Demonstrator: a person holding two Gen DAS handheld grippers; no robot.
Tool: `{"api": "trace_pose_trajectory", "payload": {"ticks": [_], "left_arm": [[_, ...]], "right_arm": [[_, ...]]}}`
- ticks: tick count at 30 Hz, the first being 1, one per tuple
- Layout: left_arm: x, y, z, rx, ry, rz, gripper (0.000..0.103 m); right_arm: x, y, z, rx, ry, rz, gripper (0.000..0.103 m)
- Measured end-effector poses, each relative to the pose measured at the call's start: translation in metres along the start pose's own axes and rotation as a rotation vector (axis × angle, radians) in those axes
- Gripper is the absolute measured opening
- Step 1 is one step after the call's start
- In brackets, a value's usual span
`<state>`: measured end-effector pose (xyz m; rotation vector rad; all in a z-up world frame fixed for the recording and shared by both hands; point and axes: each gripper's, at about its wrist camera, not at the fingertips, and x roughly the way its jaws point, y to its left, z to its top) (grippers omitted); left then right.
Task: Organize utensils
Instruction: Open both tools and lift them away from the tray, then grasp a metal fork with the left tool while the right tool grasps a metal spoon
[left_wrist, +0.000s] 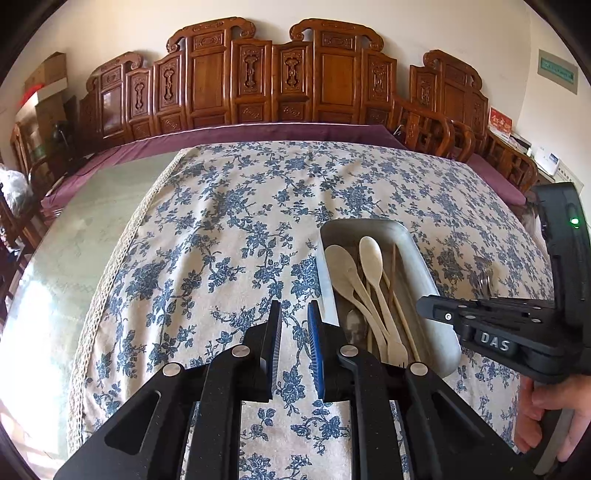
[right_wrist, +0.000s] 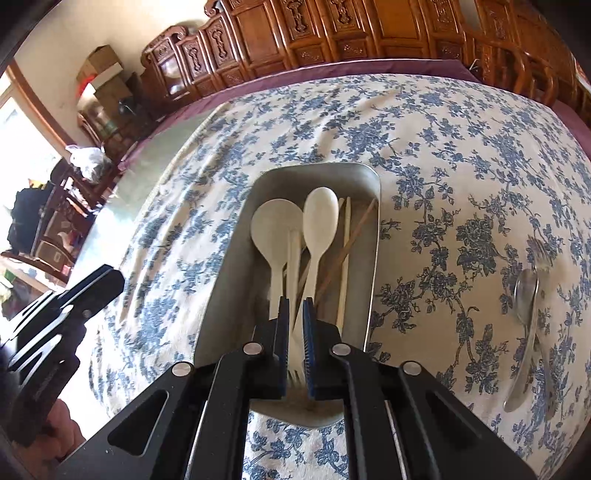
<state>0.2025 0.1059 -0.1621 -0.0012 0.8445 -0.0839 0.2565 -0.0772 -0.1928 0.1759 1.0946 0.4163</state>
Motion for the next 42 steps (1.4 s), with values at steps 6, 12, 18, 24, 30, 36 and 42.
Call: {"api": "trace_pose_trajectory", "payload": {"ticks": [6,12,18,24,30,36,42], "left_arm": [[-0.003,-0.013,-0.002,0.016,-0.003,-0.014,0.013],[-0.009,-0.032,-0.002,0.038,-0.016,-0.024,0.034],[-0.017,-0.055,0.0,0.05,-0.039,-0.043,0.064],[-0.017,-0.079,0.002,0.077,-0.043,-0.079,0.068],[-0.01,-0.111,0.0,0.122,-0.03,-0.12,0.068],[-0.003,-0.14,-0.006,0.163,-0.009,-0.156,0.068],[0.014,-0.172,-0.014,0.197,0.027,-0.199,0.068]], "right_arm": [[-0.029,-0.012,-0.008,-0.039,-0.065,0.022,0.01],[-0.065,-0.047,-0.016,-0.067,-0.14,-0.039,0.01],[-0.094,-0.096,-0.03,-0.068,-0.161,-0.119,0.01],[-0.101,-0.152,-0.053,-0.042,-0.137,-0.194,0.021],[-0.087,-0.192,-0.065,-0.004,-0.098,-0.24,0.029],[-0.067,-0.198,-0.067,-0.072,-0.049,-0.264,0.029],[-0.072,-0.204,-0.072,-0.084,-0.06,-0.261,0.029]]}}
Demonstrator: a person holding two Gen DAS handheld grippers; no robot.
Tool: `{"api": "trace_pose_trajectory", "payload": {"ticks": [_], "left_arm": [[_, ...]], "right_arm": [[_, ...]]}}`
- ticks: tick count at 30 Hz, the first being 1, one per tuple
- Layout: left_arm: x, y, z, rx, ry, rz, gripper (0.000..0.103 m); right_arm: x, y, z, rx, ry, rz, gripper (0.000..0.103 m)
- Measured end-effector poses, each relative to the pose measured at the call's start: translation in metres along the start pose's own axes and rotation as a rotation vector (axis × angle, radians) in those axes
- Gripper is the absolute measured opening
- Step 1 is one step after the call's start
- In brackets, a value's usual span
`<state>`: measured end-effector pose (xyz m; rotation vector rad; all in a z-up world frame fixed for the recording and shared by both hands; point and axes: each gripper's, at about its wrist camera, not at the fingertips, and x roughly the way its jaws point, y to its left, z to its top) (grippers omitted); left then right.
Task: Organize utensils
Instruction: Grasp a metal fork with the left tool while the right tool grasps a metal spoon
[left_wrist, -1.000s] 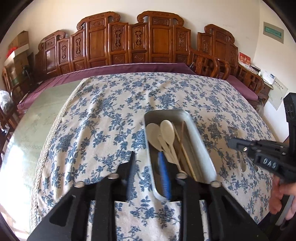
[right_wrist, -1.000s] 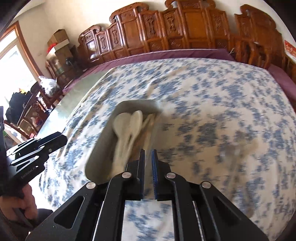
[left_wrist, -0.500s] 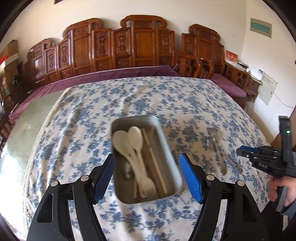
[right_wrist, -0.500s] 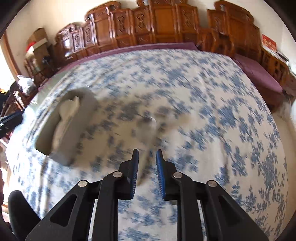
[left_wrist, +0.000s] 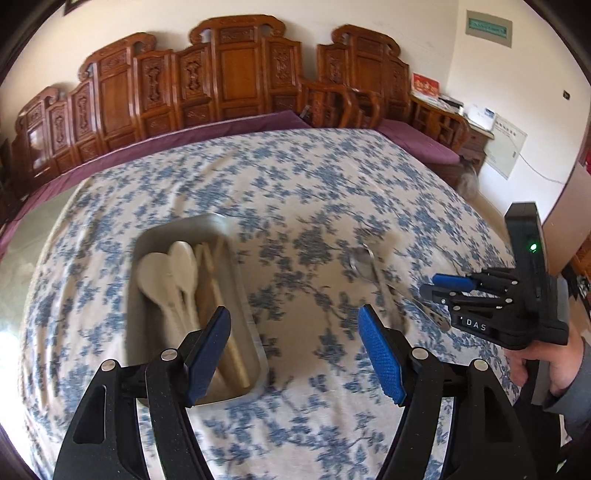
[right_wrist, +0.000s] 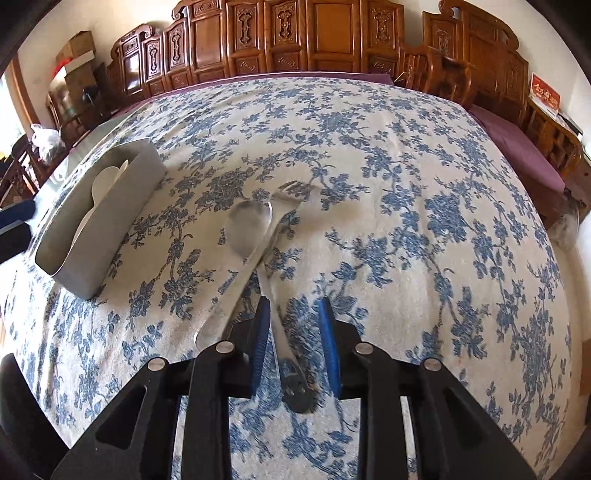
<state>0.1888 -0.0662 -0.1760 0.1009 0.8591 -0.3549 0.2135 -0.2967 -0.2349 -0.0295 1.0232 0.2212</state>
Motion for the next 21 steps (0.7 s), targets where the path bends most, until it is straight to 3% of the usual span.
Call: {"api": "trace_pose_trajectory", "payload": {"ticks": [5,16,21], "left_arm": [[0.032,-0.024,0.003,0.021,0.045,-0.042,0.068],[0.111,-0.069,0.014,0.052,0.165,-0.117,0.036],[0.129,-0.073,0.016,0.033,0.192,-0.14,0.029]], "right_arm": [[-0.006,-0.018,-0.013,0.011,0.003,-0.003,0.029],[-0.023,-0.046,-0.027,0.011,-0.012,0.004,0.029],[-0.027,-0.051,-0.031,0.012,-0.02,0.015,0.029]]}}
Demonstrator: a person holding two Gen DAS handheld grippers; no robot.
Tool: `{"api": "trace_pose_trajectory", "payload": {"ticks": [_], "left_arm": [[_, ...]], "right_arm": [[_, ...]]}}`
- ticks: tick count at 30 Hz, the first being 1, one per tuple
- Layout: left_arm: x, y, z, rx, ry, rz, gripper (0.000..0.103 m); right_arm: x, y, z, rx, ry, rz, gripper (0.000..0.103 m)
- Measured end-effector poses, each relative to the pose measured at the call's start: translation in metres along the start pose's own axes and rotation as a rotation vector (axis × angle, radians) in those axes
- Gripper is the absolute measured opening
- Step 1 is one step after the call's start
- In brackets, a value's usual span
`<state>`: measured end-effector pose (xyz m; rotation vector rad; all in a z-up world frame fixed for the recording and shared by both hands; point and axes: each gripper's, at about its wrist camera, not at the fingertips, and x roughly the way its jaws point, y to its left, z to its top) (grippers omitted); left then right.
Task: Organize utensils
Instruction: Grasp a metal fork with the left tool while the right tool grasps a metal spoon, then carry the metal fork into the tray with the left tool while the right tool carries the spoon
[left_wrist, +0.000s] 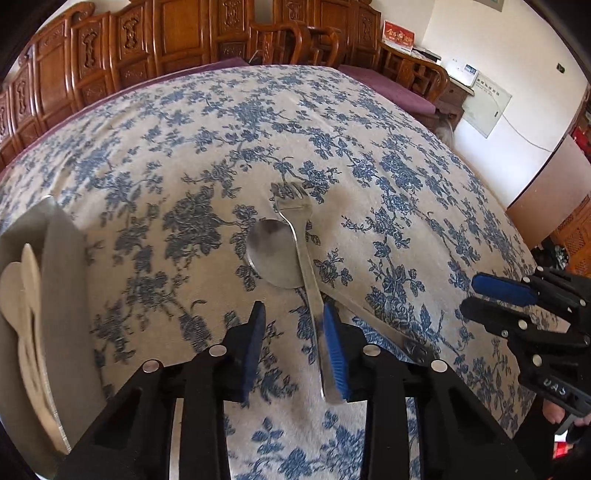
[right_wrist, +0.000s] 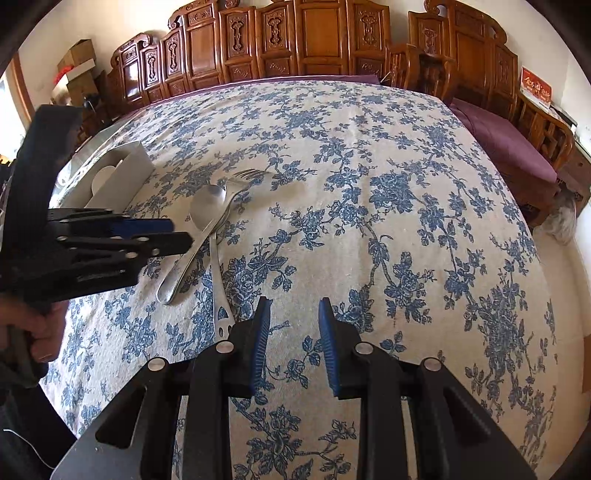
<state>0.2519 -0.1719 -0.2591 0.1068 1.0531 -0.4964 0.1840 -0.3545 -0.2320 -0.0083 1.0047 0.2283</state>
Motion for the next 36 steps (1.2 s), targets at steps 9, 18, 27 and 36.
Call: {"api": "trace_pose_trajectory", "payload": {"ticks": [9,18,27,36], "left_arm": [[0.011,-0.008,0.004,0.007,0.011,-0.023,0.016],[0.02,-0.023,0.015,0.094,0.045,0.099,0.011],[0.001,-0.007,0.012,0.086,0.018,0.085,0.007],[-0.03,0.017,0.009,0.058,-0.043,0.084,0.007]], "right_arm": [[0.002,-0.007,-0.004,0.016,-0.001,0.003,0.029],[0.002,-0.007,-0.007,0.011,0.001,-0.004,0.029],[0.003,-0.007,-0.009,0.015,0.006,-0.008,0.029],[0.007,0.005,-0.001,0.0,-0.003,0.011,0.029]]}}
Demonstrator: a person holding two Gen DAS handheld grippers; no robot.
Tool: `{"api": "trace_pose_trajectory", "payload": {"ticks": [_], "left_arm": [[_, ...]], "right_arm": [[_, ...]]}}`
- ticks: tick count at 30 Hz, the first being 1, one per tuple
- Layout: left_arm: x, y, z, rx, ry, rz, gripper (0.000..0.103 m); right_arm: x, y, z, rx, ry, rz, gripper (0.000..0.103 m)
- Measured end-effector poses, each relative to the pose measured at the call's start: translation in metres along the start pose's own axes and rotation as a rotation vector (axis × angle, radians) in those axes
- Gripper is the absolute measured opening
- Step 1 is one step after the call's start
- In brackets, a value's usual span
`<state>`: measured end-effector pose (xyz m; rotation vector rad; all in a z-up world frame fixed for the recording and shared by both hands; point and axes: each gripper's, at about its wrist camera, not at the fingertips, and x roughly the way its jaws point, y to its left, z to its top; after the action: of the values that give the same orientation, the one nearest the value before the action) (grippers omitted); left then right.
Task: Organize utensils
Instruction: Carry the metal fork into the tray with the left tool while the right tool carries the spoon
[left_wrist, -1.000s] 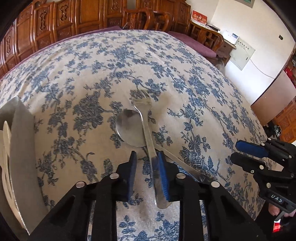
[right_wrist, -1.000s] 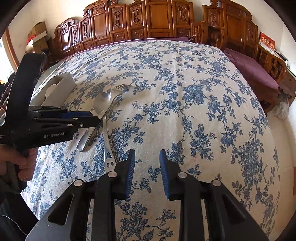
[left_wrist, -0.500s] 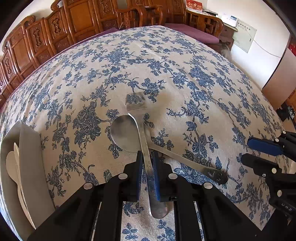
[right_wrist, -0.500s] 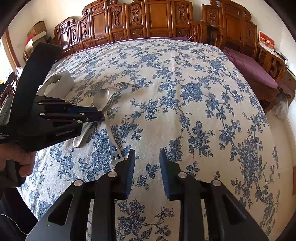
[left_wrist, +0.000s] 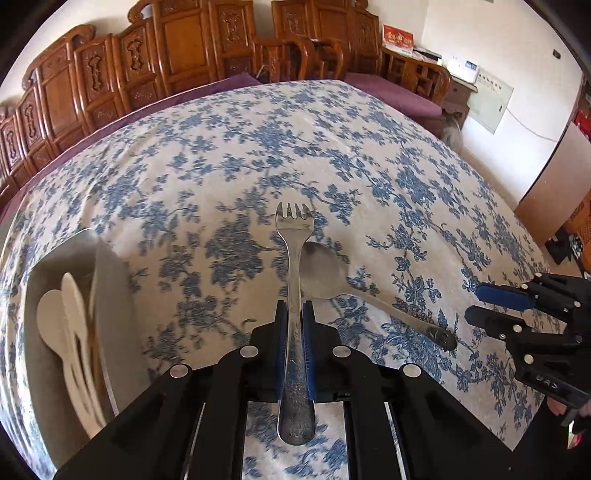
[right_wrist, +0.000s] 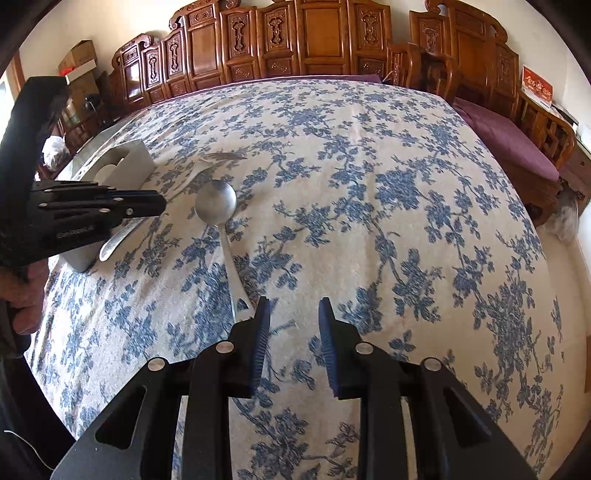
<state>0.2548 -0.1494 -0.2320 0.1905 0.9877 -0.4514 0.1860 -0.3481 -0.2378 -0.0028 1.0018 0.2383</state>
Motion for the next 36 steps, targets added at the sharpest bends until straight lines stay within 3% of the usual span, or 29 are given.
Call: {"api": "trace_pose_trajectory", "payload": {"ticks": [12,17,24,30,36], "left_arm": [[-0.032,0.018,-0.006,-0.03,-0.051,-0.006,0.007],[-0.042,0.02,-0.006,-0.034,-0.071,-0.006,0.007],[-0.062,0.027,-0.006,-0.042,-0.105,0.003,0.007],[-0.079,0.044,-0.007,-0.063,-0.133,0.027,0.007],[-0.089,0.076,-0.016,-0.099,-0.135,0.076,0.007]], "right_arm": [[0.04,0.038,0.04,-0.122,0.053,0.067,0.029],[0.054,0.051,0.049,-0.182,0.098,0.045,0.029],[0.062,0.062,0.055,-0.26,0.148,0.017,0.009],[0.064,0.07,0.056,-0.296,0.171,-0.022,0.007],[0.055,0.069,0.058,-0.265,0.132,-0.038,0.007]]}}
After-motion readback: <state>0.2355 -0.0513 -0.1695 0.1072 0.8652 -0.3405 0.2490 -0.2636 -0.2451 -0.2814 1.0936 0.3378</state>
